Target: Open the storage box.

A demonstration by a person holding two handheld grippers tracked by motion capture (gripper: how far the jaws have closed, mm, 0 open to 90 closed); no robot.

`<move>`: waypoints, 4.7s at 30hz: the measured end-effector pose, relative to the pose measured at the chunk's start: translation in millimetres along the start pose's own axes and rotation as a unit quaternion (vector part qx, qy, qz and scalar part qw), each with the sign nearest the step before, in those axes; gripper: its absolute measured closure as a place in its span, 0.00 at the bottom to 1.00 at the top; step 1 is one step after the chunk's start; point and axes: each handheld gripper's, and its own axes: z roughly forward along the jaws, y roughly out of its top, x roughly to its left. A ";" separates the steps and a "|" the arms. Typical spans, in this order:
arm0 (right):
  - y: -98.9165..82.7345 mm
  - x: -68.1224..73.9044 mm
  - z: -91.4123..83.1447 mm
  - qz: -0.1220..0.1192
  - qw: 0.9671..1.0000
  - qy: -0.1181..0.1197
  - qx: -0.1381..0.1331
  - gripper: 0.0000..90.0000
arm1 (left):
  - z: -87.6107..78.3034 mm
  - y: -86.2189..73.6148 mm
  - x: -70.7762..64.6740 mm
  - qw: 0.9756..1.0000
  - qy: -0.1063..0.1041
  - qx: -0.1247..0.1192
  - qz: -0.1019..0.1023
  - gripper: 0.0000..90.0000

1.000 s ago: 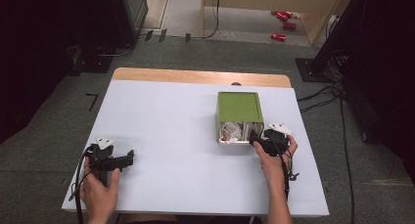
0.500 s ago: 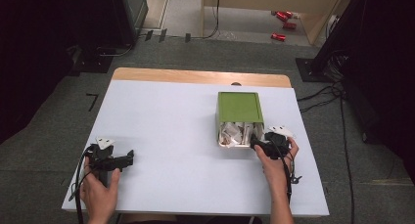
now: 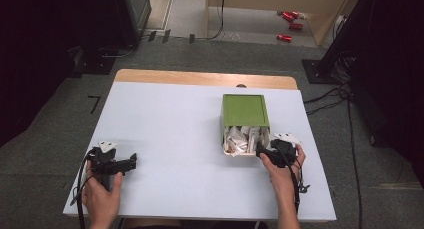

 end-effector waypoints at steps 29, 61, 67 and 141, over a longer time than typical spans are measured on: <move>-13.7 6.0 -32.6 -0.006 0.997 0.030 -0.067 0.64 | 0.0 0.0 0.0 1.000 0.000 0.000 0.000 0.00; 3.1 19.7 -57.9 0.033 0.993 0.031 -0.113 1.00 | 0.0 0.1 0.0 1.000 0.000 0.000 0.000 0.00; 1.8 19.3 -59.3 0.038 0.992 0.035 -0.112 1.00 | 0.1 0.1 0.0 1.000 0.000 0.000 0.000 0.00; -41.7 16.1 -104.7 0.042 0.992 0.042 -0.108 0.99 | 0.0 0.1 0.0 1.000 0.000 0.000 0.000 0.00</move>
